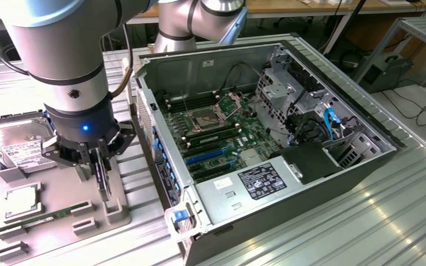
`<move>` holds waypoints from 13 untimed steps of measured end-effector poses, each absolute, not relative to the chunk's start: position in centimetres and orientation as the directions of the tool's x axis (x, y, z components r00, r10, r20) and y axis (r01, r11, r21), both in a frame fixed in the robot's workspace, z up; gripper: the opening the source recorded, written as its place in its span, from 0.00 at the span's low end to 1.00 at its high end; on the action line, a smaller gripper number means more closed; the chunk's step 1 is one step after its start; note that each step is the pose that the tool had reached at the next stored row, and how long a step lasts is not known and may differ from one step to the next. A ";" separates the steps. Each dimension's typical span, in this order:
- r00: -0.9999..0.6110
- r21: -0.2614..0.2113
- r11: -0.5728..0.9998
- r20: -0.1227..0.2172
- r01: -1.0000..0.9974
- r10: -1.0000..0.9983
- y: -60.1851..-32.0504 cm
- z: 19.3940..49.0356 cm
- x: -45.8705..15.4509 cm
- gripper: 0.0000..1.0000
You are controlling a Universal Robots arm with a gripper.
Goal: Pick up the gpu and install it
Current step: 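Pick up the gpu and move the gpu toward the slot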
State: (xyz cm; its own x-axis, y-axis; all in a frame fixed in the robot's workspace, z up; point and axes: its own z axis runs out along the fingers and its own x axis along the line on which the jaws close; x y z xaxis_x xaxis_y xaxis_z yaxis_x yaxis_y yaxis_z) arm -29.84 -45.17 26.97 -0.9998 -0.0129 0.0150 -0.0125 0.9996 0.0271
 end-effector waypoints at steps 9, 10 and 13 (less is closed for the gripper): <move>-1.000 0.027 1.000 0.015 -0.012 -0.013 -45.2 27.5 -29.8 0.28; -1.000 0.027 1.000 0.015 -0.012 -0.013 -45.2 27.5 -29.8 0.28; -1.000 0.027 1.000 0.015 -0.012 -0.013 -45.2 27.7 -29.8 0.28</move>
State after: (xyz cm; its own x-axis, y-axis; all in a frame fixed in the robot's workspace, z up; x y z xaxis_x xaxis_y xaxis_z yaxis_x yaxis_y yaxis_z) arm -29.84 -45.17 27.68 -0.9998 -0.0129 0.0150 -0.0125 0.9996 0.0271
